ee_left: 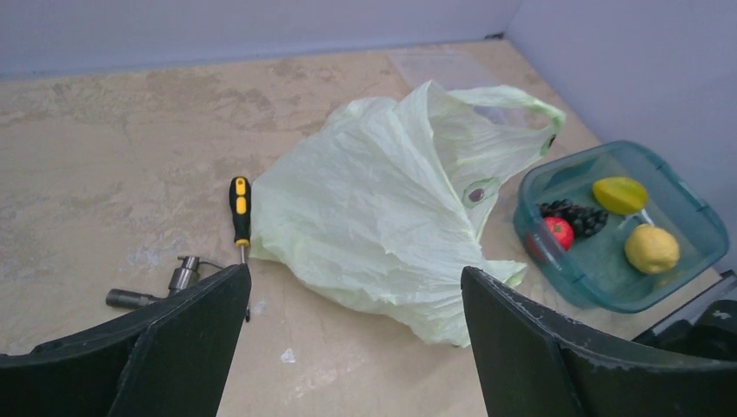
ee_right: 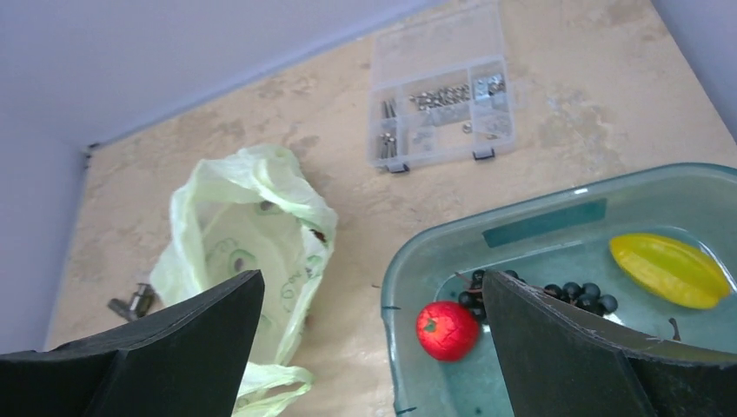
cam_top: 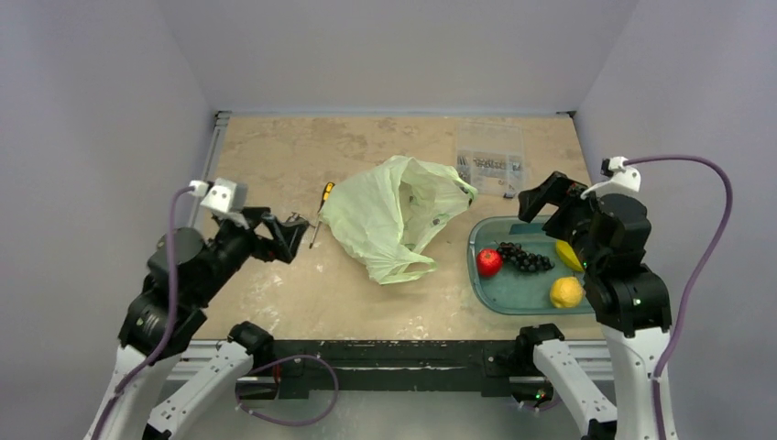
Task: Take the fake fruits out of the plastic bag
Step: Reset both arms
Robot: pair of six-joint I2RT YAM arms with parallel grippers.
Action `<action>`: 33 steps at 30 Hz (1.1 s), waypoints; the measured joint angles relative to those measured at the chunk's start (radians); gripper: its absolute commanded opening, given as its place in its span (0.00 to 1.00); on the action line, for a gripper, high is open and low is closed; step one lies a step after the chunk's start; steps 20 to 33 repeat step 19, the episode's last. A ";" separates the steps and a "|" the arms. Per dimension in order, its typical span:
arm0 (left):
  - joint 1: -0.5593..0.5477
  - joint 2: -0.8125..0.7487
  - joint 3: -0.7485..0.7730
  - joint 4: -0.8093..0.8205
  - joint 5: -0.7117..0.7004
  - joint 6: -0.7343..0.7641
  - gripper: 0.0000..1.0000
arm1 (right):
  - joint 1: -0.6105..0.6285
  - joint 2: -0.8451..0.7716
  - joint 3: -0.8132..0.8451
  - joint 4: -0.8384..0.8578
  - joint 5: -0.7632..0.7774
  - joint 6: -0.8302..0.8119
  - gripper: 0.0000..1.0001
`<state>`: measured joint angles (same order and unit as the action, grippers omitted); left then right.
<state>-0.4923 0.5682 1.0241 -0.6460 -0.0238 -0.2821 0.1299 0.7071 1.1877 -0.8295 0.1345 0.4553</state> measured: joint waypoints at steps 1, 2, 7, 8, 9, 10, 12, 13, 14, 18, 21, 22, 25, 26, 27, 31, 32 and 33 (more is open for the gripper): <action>0.000 -0.029 0.019 -0.017 0.005 -0.012 0.92 | 0.000 -0.011 0.018 -0.004 -0.010 0.001 0.99; 0.000 -0.061 0.043 -0.036 0.005 -0.021 0.92 | 0.000 -0.021 0.034 -0.007 -0.021 0.004 0.99; 0.000 -0.138 0.145 -0.101 -0.025 -0.037 0.92 | 0.000 -0.070 0.120 -0.020 -0.023 0.017 0.99; 0.000 -0.144 0.157 -0.112 -0.034 -0.037 0.92 | 0.000 -0.078 0.136 -0.021 -0.020 0.023 0.99; 0.000 -0.147 0.165 -0.124 -0.042 -0.037 0.92 | 0.000 -0.085 0.149 -0.019 -0.016 0.026 0.99; 0.000 -0.147 0.170 -0.135 -0.050 -0.036 0.92 | 0.000 -0.094 0.157 -0.013 -0.011 0.032 0.99; 0.000 -0.147 0.171 -0.155 -0.063 -0.035 0.92 | 0.000 -0.112 0.158 -0.002 0.002 0.042 0.99; 0.000 -0.145 0.171 -0.168 -0.071 -0.034 0.92 | 0.000 -0.122 0.153 0.012 0.006 0.050 0.99; 0.000 -0.145 0.172 -0.175 -0.076 -0.032 0.92 | 0.000 -0.133 0.144 0.032 0.009 0.055 0.99; 0.000 -0.135 0.182 -0.200 -0.097 -0.029 0.92 | 0.000 -0.153 0.112 0.086 0.035 0.065 0.99; 0.000 -0.132 0.185 -0.202 -0.102 -0.028 0.92 | 0.000 -0.153 0.107 0.097 0.048 0.062 0.99; 0.000 -0.132 0.185 -0.202 -0.102 -0.028 0.92 | 0.000 -0.153 0.107 0.097 0.048 0.062 0.99; 0.000 -0.132 0.185 -0.202 -0.102 -0.028 0.92 | 0.000 -0.153 0.107 0.097 0.048 0.062 0.99; 0.000 -0.132 0.185 -0.202 -0.102 -0.028 0.92 | 0.000 -0.153 0.107 0.097 0.048 0.062 0.99; 0.000 -0.132 0.185 -0.202 -0.102 -0.028 0.92 | 0.000 -0.153 0.107 0.097 0.048 0.062 0.99; 0.000 -0.132 0.185 -0.202 -0.102 -0.028 0.92 | 0.000 -0.153 0.107 0.097 0.048 0.062 0.99; 0.000 -0.132 0.185 -0.202 -0.102 -0.028 0.92 | 0.000 -0.153 0.107 0.097 0.048 0.062 0.99; 0.000 -0.132 0.185 -0.202 -0.102 -0.028 0.92 | 0.000 -0.153 0.107 0.097 0.048 0.062 0.99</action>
